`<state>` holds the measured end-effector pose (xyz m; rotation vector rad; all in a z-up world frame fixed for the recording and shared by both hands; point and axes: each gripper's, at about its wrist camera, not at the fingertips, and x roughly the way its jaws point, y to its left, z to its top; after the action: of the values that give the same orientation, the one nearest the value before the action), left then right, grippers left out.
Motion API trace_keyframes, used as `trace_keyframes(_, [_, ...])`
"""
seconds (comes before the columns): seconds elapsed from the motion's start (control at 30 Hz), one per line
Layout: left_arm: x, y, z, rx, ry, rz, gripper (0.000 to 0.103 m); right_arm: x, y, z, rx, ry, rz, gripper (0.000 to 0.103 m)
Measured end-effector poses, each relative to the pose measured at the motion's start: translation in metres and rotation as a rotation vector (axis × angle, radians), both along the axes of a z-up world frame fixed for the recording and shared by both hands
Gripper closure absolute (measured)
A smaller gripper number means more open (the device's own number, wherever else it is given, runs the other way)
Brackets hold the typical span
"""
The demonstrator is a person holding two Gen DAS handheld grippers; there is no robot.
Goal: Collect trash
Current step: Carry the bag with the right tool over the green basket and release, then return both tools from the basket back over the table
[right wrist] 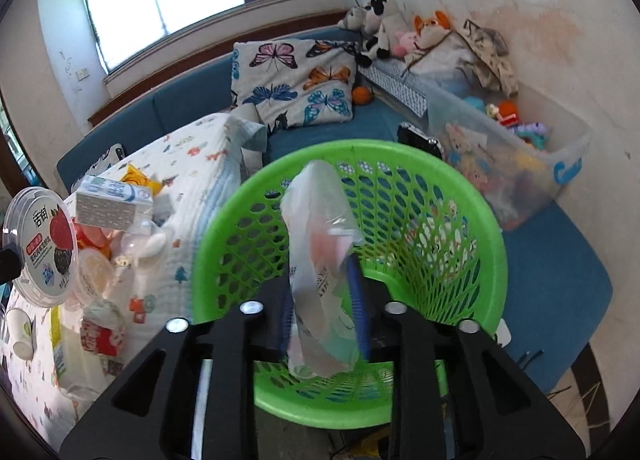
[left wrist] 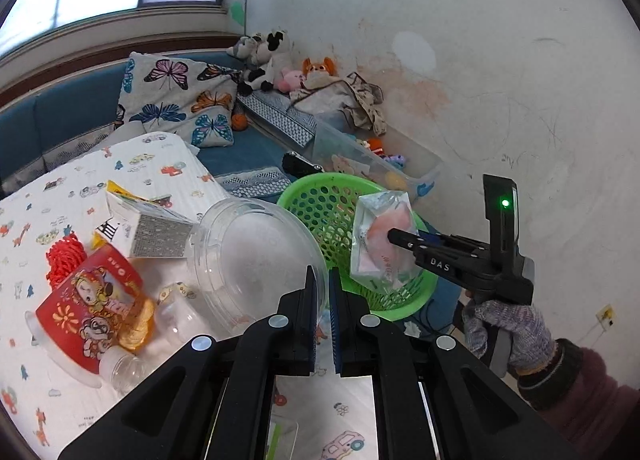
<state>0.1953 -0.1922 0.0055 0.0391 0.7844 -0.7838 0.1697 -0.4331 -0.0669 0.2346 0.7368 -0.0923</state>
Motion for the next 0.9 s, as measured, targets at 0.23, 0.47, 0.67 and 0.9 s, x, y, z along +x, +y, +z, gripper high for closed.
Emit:
trace_keyframes(0.23, [0.012,-0.020,0.001,0.018,-0.003,-0.037,0.097,-0.003,-0.002,0.004,-0.010,-0.006,-0.006,0.054])
trace_keyframes(0.47, [0.016,-0.059,0.005,0.047,-0.020,-0.106,0.097,-0.022,-0.011,0.021,-0.018,-0.047,-0.030,0.041])
trace_keyframes(0.67, [0.022,-0.104,-0.006,0.095,0.000,-0.153,0.097,-0.052,-0.023,0.029,-0.016,-0.084,-0.056,0.038])
trace_keyframes(0.9, [0.025,-0.156,-0.029,0.176,0.037,-0.208,0.097,-0.079,-0.041,0.030,0.012,-0.113,-0.093,0.036])
